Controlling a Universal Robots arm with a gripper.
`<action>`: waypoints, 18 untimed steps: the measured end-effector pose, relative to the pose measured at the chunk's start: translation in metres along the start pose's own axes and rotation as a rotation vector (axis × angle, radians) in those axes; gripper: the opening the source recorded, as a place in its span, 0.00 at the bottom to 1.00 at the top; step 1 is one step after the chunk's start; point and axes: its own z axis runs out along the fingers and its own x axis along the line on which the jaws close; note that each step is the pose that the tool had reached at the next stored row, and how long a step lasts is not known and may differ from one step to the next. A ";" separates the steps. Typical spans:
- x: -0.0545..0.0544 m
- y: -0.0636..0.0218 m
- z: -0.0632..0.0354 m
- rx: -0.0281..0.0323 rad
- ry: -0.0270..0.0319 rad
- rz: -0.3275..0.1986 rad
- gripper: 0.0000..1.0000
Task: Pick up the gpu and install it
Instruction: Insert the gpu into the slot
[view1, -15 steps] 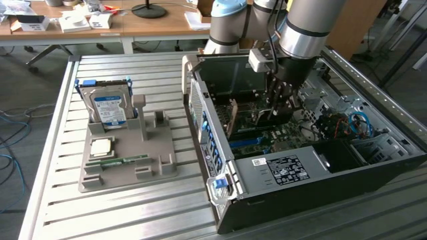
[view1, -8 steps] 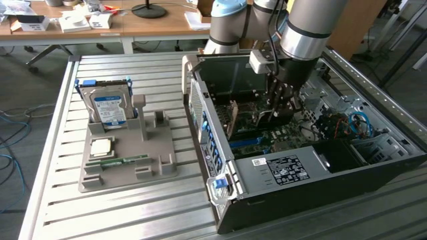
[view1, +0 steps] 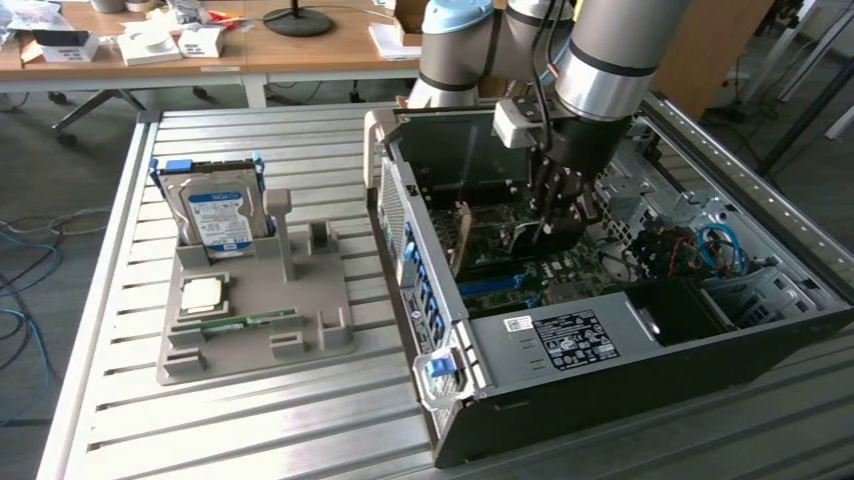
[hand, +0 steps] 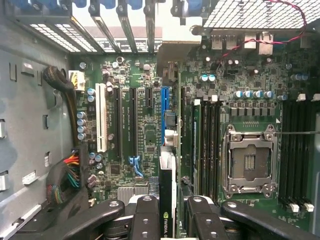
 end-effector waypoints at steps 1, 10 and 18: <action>0.001 0.0000 0.0000 0.0000 0.0000 0.000 0.26; 0.004 0.0021 0.0007 0.0005 0.0001 0.000 0.26; 0.004 0.0027 0.0013 0.0006 -0.0002 0.000 0.26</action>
